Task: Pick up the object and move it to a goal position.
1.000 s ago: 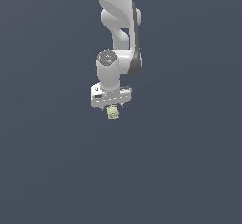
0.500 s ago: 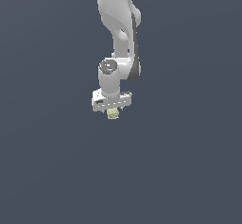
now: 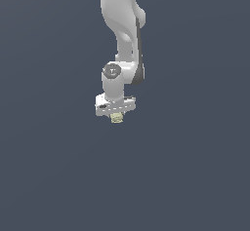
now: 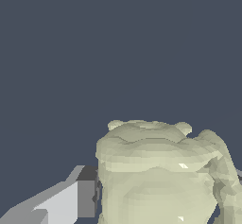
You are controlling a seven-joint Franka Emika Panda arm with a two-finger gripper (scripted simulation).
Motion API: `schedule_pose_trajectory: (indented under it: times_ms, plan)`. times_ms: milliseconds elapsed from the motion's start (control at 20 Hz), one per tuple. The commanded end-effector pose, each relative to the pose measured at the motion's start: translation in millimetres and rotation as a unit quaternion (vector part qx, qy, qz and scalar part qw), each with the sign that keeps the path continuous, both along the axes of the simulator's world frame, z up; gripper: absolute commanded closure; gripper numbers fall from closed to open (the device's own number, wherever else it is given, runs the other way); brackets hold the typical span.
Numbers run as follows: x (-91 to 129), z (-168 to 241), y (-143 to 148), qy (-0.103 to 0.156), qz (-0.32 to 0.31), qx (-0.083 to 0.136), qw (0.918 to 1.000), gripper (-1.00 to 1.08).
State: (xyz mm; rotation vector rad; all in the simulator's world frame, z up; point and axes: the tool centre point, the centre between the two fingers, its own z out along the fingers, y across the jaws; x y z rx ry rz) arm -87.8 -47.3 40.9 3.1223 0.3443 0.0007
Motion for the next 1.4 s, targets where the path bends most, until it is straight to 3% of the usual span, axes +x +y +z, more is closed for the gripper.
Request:
schedule_pose_trajectory:
  times_ms: [0, 350, 650, 900, 1350]
  plan:
    - [0, -1, 1, 0.0, 0.001, 0.0, 1.0, 1.08]
    - [0, 0, 1, 0.0, 0.0, 0.0, 1.0, 1.08]
    - [0, 0, 22, 0.0, 0.0, 0.0, 1.0, 1.08]
    - [1, 1, 58, 0.0, 0.0, 0.0, 1.0, 1.08]
    - [4, 3, 149, 0.0, 0.0, 0.0, 1.0, 1.08]
